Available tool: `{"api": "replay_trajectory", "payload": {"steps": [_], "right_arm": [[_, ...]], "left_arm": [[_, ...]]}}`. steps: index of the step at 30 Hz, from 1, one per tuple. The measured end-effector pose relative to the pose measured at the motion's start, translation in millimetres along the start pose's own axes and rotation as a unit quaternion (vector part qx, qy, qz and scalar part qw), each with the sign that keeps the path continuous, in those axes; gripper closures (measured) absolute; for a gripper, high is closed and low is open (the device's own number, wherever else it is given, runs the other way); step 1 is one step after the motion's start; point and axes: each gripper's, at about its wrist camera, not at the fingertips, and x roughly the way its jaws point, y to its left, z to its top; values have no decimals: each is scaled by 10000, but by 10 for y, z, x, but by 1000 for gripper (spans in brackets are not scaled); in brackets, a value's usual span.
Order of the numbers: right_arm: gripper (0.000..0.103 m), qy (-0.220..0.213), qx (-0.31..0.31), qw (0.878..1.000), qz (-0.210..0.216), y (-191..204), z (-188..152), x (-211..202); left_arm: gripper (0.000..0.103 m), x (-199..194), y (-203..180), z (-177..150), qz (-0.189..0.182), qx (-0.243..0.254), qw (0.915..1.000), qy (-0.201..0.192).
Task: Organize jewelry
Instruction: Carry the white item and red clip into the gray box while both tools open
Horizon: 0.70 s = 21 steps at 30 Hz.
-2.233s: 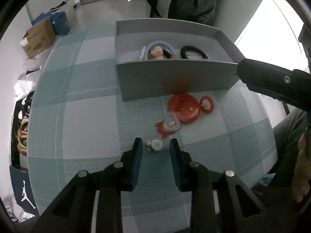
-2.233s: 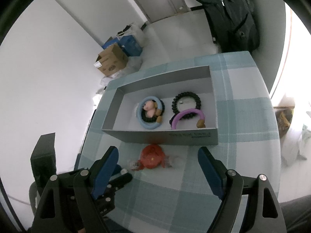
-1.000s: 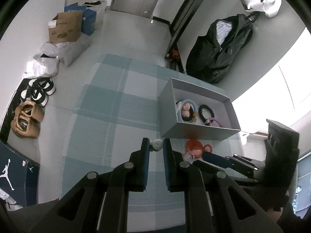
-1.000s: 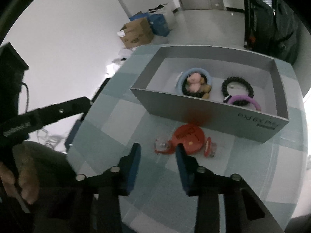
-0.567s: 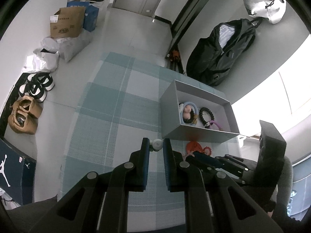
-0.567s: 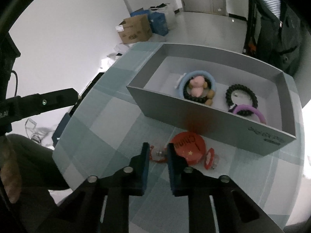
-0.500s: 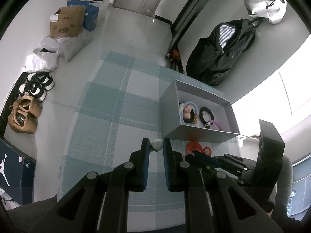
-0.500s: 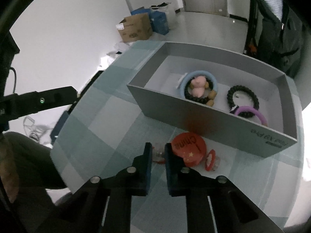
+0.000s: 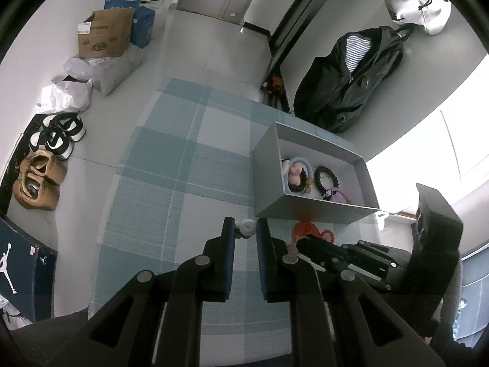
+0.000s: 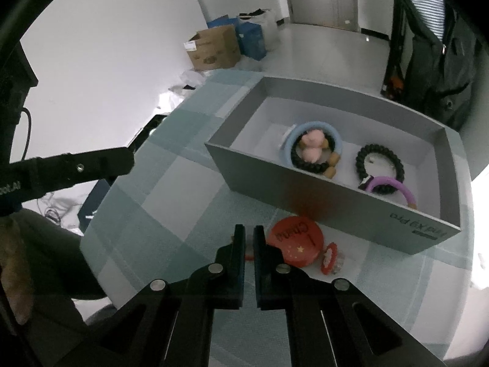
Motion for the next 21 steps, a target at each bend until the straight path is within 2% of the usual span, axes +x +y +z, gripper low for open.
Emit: {"api": "replay_trajectory", "payload": {"steps": [8,15,21], "right_arm": [[99,-75,169,9993,311,-52,42,-64],[99,-406,492,9957,671,-148,99,-287],[99,-676,825,9903,894,-246,126,-472]], "left_arm": [[94,14,-38,6,27,55,10000,-3],[94,81,-135,14,73,152,9999,34],[94,91,-363,57,84,422,9990,-103]]}}
